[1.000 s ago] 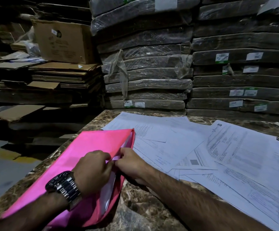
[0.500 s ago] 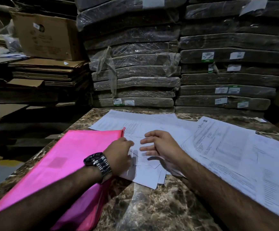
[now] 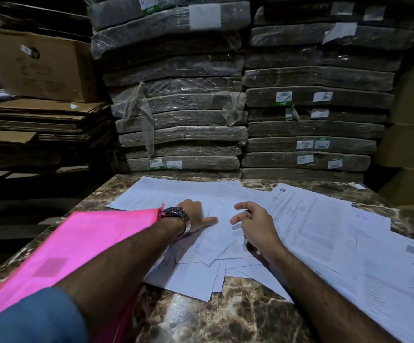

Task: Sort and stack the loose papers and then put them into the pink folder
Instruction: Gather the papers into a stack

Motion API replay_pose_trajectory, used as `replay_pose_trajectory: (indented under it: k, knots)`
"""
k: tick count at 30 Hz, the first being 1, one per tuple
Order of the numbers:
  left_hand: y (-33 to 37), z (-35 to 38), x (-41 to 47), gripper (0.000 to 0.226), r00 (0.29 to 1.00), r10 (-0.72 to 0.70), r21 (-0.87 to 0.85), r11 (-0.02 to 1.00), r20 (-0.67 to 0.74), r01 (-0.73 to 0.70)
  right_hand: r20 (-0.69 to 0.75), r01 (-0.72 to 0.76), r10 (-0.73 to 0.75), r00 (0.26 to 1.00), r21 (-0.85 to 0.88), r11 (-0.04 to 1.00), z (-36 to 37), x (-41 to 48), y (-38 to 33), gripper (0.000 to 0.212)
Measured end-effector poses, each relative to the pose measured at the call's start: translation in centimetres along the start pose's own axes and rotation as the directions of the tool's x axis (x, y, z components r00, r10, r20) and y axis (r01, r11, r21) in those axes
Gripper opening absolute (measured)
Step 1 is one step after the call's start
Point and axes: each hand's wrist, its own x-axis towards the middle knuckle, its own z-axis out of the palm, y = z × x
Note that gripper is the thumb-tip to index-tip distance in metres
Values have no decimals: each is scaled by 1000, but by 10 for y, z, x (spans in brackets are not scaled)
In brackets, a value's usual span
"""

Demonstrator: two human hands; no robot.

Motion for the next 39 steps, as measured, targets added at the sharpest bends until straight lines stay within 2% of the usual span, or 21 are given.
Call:
replay_pose_trajectory:
  k: [6, 10, 15, 18, 22, 24, 26, 27, 30, 34, 35, 36, 37, 38, 39]
  knots:
    - [4, 1, 6, 44, 998, 28, 117, 993, -53, -22, -17, 1, -1, 1000, 9, 1000, -1, 4, 7, 33]
    - [2, -5, 2, 31, 997, 75, 183, 981, -32, -68, -27, -2, 2, 1000, 1, 1000, 1, 4, 9, 32]
    - [2, -12, -7, 26, 992, 108, 136, 986, -62, -98, -40, -23, 25, 999, 44, 999, 1, 7, 13, 25]
    - [10, -17, -21, 32, 966, 183, 6, 983, -180, -185, -47, -127, 138, 989, 187, 974, 3, 12, 11, 25]
    - [15, -14, -48, 40, 861, 376, -97, 898, -343, -430, -9, -288, 349, 937, 544, 788, -4, 23, 14, 53]
    - [11, -14, -59, 42, 811, 452, -152, 832, -372, -533, -33, -312, 420, 907, 618, 721, -15, 28, 20, 73]
    - [6, -16, -67, 44, 786, 480, -189, 793, -391, -579, -55, -301, 436, 898, 645, 702, -29, 27, 18, 69]
    - [2, -17, -69, 46, 796, 469, -202, 798, -383, -568, -51, -307, 438, 898, 640, 705, -36, 25, 16, 68]
    - [-10, -18, -73, 52, 889, 361, -271, 859, -282, -435, -7, -373, 439, 899, 516, 771, -50, 22, 12, 63]
    - [-26, -17, -72, 52, 982, 69, -471, 870, -178, -147, 50, -444, 449, 892, 272, 854, -50, 18, 6, 46]
    - [-29, -16, -70, 47, 991, -11, -568, 820, -135, -69, 49, -449, 451, 891, 231, 863, -49, 17, 5, 41]
    - [-31, -15, -68, 42, 994, -77, -704, 710, -81, -3, 58, -448, 446, 893, 199, 872, -49, 16, 4, 37]
    - [-30, -16, -68, 36, 992, -127, -843, 531, 18, 84, 68, -443, 438, 896, 171, 880, -48, 14, 3, 33]
    - [-26, -19, -69, 30, 980, -141, -936, 306, 137, 175, 82, -436, 428, 900, 155, 887, -47, 11, 3, 28]
    - [-26, -20, -70, 23, 967, -130, -965, 120, 220, 235, 91, -423, 414, 906, 149, 894, -47, 7, 3, 24]
